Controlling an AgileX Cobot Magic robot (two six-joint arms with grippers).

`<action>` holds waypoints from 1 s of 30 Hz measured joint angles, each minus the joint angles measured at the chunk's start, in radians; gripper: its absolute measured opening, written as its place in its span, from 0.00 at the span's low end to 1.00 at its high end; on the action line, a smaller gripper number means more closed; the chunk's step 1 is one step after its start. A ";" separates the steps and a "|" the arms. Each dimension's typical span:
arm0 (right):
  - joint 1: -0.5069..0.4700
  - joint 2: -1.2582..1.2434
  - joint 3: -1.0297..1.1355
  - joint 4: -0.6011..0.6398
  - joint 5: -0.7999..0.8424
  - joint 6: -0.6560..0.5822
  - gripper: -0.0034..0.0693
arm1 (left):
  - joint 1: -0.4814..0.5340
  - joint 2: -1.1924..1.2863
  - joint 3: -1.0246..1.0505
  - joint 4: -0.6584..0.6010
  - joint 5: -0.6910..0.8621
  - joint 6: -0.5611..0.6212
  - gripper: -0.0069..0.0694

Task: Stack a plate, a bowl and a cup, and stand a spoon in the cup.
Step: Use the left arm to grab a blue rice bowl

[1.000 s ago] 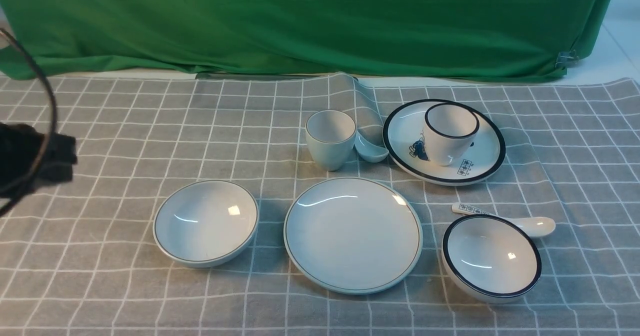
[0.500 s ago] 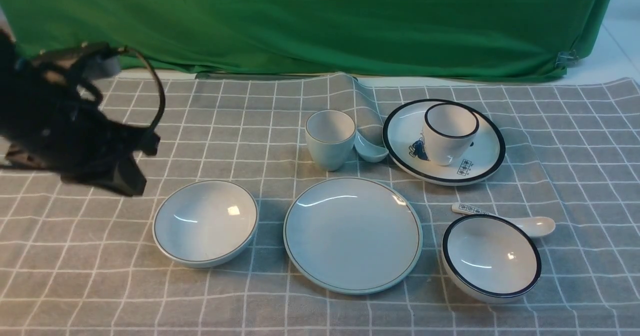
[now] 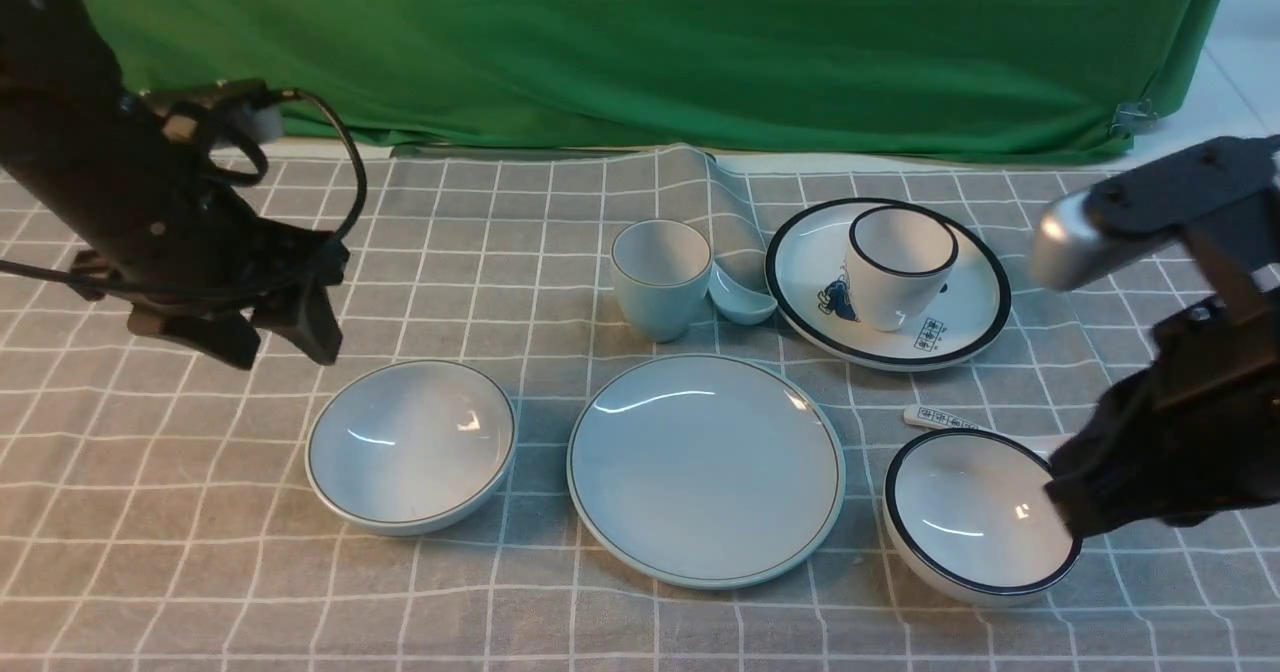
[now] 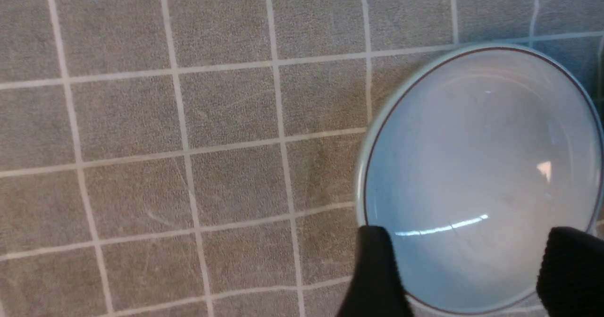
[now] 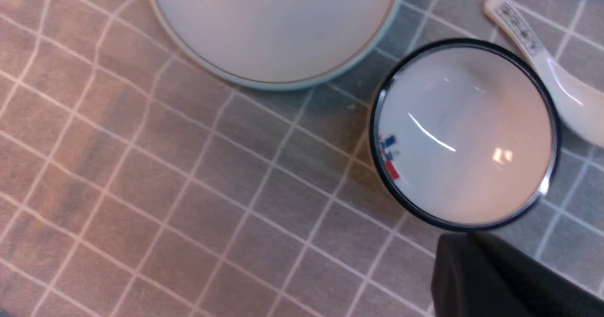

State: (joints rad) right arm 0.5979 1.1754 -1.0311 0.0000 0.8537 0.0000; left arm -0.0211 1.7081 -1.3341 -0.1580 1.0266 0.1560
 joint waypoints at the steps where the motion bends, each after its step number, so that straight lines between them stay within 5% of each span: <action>1: 0.015 0.004 0.000 0.000 -0.014 0.000 0.08 | 0.000 0.014 0.000 0.000 -0.009 0.000 0.77; 7: 0.066 0.007 0.000 0.000 -0.071 0.000 0.08 | 0.000 0.090 0.000 0.000 -0.020 -0.005 0.82; 30: 0.066 0.007 0.000 0.000 -0.111 0.007 0.10 | -0.070 0.217 0.000 0.063 -0.090 -0.044 0.68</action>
State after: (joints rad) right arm 0.6642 1.1825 -1.0311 0.0000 0.7426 0.0066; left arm -0.0914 1.9248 -1.3341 -0.0950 0.9363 0.1124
